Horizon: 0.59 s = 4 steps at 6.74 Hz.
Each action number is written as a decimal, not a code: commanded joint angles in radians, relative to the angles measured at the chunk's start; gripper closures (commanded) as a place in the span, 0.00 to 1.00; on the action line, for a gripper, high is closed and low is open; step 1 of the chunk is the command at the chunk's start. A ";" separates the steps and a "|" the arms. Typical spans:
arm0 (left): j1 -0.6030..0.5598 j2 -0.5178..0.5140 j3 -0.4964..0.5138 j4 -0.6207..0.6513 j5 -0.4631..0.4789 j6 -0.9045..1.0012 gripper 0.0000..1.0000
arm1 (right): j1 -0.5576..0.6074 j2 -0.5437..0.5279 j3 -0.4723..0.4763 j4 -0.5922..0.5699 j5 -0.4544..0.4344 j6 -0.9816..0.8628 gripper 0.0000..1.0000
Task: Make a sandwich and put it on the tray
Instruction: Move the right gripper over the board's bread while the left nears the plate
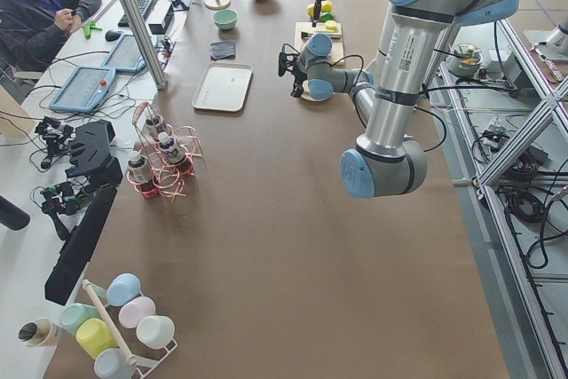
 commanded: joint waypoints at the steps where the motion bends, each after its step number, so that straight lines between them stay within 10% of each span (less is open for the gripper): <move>1: 0.002 -0.004 0.001 0.003 0.002 0.001 0.01 | -0.123 -0.002 -0.013 0.018 -0.111 0.043 0.29; 4: 0.002 -0.004 0.001 0.003 0.004 0.001 0.01 | -0.172 -0.005 -0.139 0.213 -0.171 0.054 0.31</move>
